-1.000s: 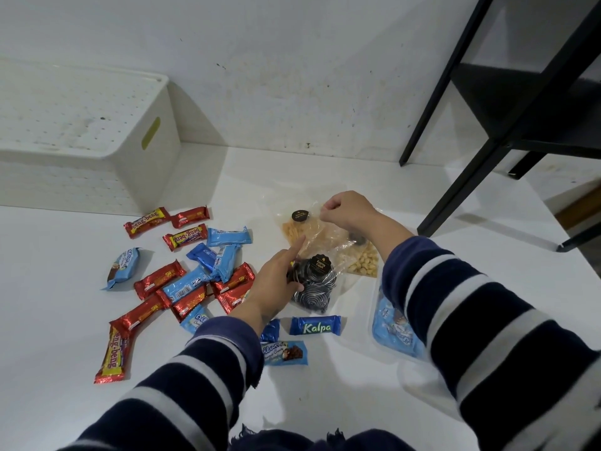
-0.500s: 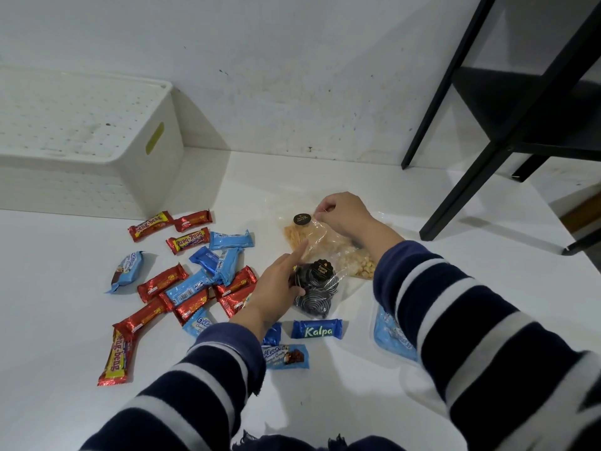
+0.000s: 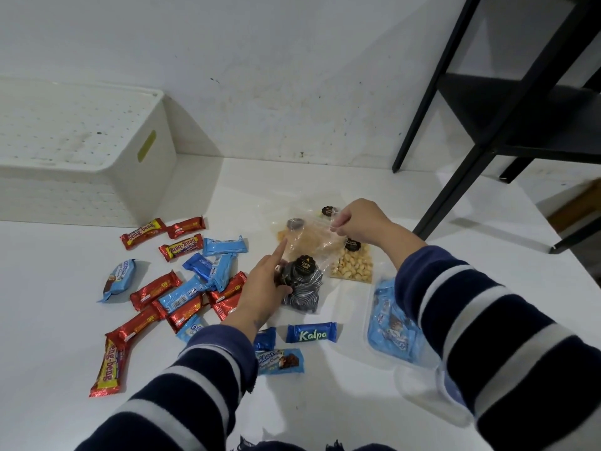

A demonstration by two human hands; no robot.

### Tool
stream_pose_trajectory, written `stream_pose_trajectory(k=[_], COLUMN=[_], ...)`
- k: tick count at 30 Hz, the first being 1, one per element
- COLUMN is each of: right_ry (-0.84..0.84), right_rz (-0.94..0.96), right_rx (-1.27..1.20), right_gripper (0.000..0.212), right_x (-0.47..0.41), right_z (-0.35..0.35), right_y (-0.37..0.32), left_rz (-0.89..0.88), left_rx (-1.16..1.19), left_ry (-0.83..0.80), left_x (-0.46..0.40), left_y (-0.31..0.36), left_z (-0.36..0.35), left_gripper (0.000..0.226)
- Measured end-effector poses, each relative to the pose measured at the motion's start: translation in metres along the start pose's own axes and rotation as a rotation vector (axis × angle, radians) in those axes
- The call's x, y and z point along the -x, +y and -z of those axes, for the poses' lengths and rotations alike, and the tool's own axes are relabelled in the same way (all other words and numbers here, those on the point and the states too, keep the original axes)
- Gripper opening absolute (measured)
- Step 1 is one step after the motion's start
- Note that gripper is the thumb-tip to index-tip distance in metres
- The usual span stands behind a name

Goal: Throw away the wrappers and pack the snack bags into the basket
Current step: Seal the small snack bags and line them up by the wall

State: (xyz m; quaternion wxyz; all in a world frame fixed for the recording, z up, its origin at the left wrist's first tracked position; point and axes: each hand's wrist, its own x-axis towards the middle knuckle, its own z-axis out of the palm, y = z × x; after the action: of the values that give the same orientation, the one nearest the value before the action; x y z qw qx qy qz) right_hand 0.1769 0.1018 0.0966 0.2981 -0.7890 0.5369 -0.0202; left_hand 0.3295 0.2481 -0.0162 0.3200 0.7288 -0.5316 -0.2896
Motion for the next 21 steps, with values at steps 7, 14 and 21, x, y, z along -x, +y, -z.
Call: stream_pose_trajectory(k=[7, 14, 21], right_ry=[0.049, 0.042, 0.02], right_rz=[-0.01, 0.108, 0.114], right_rx=[0.0, -0.174, -0.364], right_gripper=[0.017, 0.04, 0.013], right_x=[0.001, 0.013, 0.019], right_z=[-0.006, -0.02, -0.029], right_y=[-0.003, -0.009, -0.002], left_rz=[0.0, 0.13, 0.223], left_rx=[0.016, 0.381, 0.633], left_ry=[0.048, 0.285, 0.304], left_x=[-0.005, -0.031, -0.039], left_y=[0.002, 0.047, 0.058], left_z=[-0.003, 0.006, 0.007], left_gripper=[0.095, 0.032, 0.019])
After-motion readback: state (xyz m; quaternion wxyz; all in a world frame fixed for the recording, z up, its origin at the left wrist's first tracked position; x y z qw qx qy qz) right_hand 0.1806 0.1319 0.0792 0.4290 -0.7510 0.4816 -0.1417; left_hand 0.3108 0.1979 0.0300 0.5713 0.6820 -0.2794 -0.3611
